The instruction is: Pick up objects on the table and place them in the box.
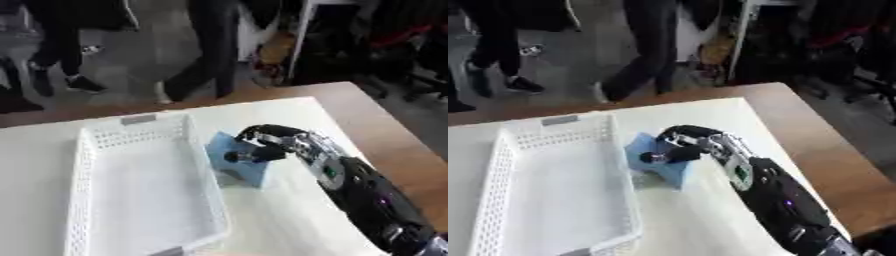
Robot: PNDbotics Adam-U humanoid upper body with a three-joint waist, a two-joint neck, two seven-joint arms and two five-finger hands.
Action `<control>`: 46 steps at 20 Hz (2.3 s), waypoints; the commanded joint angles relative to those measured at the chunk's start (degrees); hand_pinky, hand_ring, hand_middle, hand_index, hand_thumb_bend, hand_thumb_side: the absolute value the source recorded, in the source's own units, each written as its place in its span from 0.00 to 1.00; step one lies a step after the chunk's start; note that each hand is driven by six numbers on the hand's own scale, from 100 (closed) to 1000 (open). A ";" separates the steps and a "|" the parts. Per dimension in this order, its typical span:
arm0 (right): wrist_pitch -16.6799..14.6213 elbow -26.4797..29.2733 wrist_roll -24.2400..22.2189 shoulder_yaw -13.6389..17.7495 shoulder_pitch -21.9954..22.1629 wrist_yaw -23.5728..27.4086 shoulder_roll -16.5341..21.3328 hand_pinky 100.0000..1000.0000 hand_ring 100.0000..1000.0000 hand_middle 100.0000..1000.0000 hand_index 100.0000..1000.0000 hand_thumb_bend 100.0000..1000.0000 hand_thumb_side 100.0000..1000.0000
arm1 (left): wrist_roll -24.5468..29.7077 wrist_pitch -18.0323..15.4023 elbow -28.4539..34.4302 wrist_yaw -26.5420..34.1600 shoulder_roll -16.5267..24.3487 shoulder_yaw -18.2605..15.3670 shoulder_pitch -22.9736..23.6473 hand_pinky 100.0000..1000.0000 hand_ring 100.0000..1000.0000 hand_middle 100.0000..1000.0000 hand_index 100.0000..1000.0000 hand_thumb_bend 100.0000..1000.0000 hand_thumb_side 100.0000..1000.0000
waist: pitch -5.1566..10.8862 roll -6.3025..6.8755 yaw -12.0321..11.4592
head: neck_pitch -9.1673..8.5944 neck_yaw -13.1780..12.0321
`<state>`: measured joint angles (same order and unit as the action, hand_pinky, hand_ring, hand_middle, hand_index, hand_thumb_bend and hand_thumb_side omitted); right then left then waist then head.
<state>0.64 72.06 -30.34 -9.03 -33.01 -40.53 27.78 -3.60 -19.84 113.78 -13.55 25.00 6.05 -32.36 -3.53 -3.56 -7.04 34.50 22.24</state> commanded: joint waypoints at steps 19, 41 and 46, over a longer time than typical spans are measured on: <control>3.51 -2.58 2.34 0.37 -1.54 -1.18 1.53 0.88 0.90 0.88 1.00 0.63 1.00 | 0.43 0.09 0.81 0.41 -0.05 -0.04 -1.06 0.35 0.50 0.61 0.65 0.82 0.80 | 1.00 -0.15 -0.31 | -0.88 2.04; 1.23 -6.64 0.27 -0.87 -2.36 -4.14 1.83 0.96 0.98 0.96 1.00 0.61 1.00 | 0.60 0.10 0.81 1.01 -0.93 0.01 -2.38 0.36 0.50 0.61 0.65 0.82 0.80 | 0.56 -0.49 -1.26 | -1.40 2.25; 0.93 -7.59 0.89 -0.97 -2.36 -5.66 1.84 0.97 0.98 0.97 1.00 0.60 1.00 | 0.65 0.09 0.81 1.09 -1.04 0.02 -2.56 0.36 0.50 0.61 0.65 0.82 0.80 | 0.48 -0.51 -1.35 | -1.34 2.26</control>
<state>1.70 64.19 -29.68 -10.15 -33.87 -45.70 27.79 -3.07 -19.73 113.78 -12.80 23.68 6.34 -33.83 -3.57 -4.17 -8.32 33.56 23.79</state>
